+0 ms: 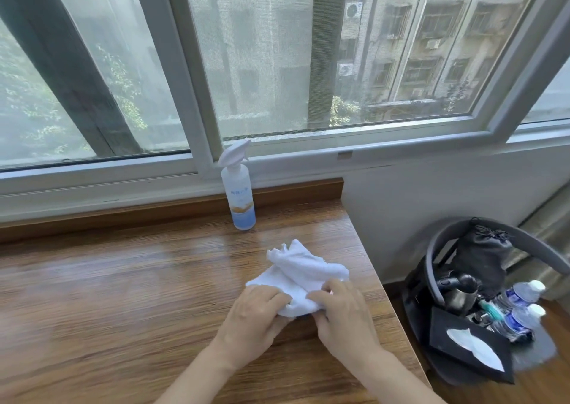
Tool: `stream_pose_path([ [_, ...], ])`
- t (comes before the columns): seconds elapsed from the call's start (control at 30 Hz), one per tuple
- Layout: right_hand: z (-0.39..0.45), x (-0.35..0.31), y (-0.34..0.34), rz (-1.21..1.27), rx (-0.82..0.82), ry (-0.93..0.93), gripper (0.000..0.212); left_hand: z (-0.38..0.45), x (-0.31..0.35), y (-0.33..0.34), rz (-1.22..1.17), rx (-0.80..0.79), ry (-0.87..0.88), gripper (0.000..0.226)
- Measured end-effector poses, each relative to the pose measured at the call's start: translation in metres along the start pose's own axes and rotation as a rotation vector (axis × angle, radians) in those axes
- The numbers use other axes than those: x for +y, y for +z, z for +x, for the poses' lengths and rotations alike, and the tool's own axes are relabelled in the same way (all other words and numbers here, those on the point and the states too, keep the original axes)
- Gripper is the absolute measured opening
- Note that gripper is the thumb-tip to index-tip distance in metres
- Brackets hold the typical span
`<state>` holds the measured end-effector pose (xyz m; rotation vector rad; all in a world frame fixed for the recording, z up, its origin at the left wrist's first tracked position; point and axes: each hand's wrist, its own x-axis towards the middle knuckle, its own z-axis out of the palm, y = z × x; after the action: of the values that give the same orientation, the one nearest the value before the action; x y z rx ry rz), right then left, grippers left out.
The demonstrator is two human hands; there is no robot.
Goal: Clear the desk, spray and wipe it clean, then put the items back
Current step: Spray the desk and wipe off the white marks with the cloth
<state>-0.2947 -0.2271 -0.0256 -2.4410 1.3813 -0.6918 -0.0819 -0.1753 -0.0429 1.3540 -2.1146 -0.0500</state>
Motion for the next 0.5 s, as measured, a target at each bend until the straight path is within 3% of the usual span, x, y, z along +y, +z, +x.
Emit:
stream_pose_path([
  [0.13, 0.033, -0.002, -0.04, 0.221, -0.143, 0.137, 0.018, 0.006, -0.02, -0.003, -0.048, -0.078, -0.325, 0.059],
  [0.27, 0.079, 0.004, -0.075, 0.424, -0.187, 0.244, 0.042, 0.037, -0.038, -0.019, -0.335, -0.07, -0.542, 0.029],
  [0.33, 0.102, 0.008, -0.089, 0.527, -0.195, 0.26, 0.033, 0.062, -0.036, -0.036, -0.568, -0.018, -0.617, 0.007],
  [0.5, 0.154, 0.007, -0.132, 0.664, -0.178, 0.263, 0.016, 0.124, -0.03, -0.081, -0.832, 0.203, -0.699, 0.037],
])
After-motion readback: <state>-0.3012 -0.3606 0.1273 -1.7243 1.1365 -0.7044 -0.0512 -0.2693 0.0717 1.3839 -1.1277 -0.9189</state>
